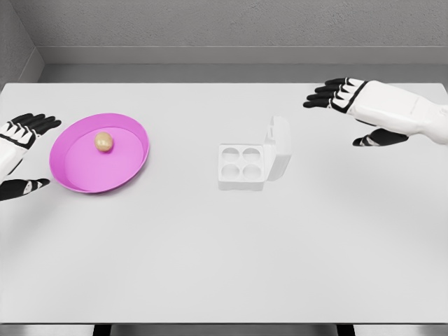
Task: Pack egg into the box and close the box lid
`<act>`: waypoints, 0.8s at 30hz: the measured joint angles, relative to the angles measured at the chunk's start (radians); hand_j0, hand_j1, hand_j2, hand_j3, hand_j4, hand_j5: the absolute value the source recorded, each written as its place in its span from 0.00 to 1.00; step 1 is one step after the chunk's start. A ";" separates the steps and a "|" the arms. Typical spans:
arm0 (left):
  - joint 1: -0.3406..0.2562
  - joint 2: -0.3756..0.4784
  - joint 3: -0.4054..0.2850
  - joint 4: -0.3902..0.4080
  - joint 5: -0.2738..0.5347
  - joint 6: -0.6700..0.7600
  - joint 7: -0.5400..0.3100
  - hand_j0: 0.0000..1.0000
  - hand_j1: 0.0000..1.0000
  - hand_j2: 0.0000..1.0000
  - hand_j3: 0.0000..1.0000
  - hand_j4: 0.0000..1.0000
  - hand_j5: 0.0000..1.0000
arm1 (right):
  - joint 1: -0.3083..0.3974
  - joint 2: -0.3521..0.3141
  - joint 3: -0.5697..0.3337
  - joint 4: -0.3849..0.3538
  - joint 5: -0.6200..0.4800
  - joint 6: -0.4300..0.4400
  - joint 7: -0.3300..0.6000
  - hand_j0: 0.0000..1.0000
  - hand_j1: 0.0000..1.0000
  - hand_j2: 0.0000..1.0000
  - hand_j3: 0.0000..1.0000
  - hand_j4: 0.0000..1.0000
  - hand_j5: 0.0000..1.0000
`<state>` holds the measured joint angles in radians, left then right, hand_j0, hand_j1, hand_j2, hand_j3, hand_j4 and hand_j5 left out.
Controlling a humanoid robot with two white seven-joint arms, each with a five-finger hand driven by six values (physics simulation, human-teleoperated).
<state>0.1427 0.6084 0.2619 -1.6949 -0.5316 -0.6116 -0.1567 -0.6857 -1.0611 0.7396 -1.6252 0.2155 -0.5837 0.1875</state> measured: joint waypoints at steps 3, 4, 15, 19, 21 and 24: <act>-0.005 0.001 0.000 0.002 -0.002 0.000 -0.001 1.00 1.00 1.00 1.00 1.00 1.00 | 0.000 -0.002 0.001 -0.001 -0.001 -0.004 -0.001 1.00 1.00 1.00 1.00 1.00 1.00; -0.029 0.000 -0.004 0.011 -0.002 0.000 -0.003 1.00 1.00 1.00 1.00 1.00 1.00 | 0.000 -0.003 0.001 -0.003 -0.002 -0.005 -0.002 1.00 1.00 1.00 1.00 1.00 1.00; -0.508 0.022 -0.247 0.117 -0.004 -0.001 -0.437 1.00 1.00 1.00 1.00 1.00 1.00 | 0.104 -0.005 -0.011 0.056 -0.006 -0.007 -0.003 1.00 1.00 1.00 1.00 1.00 1.00; -0.620 0.029 -0.370 0.257 -0.001 -0.001 -0.450 1.00 1.00 1.00 1.00 1.00 1.00 | 0.106 0.005 -0.016 0.080 -0.006 -0.006 0.001 1.00 1.00 1.00 1.00 1.00 1.00; -0.623 0.030 -0.407 0.301 -0.001 -0.002 -0.452 0.98 0.98 0.98 0.98 0.98 0.98 | 0.107 0.009 -0.019 0.104 -0.005 -0.007 0.002 1.00 1.00 1.00 1.00 1.00 1.00; -0.644 0.028 -0.441 0.354 0.002 -0.002 -0.454 0.95 0.95 0.95 0.95 0.95 0.95 | 0.107 0.012 -0.021 0.125 -0.005 -0.008 0.000 1.00 1.00 1.00 1.00 1.00 1.00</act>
<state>-0.5015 0.6366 -0.1786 -1.3410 -0.5291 -0.6132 -0.6104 -0.5783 -1.0493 0.7184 -1.4999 0.2107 -0.5913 0.1879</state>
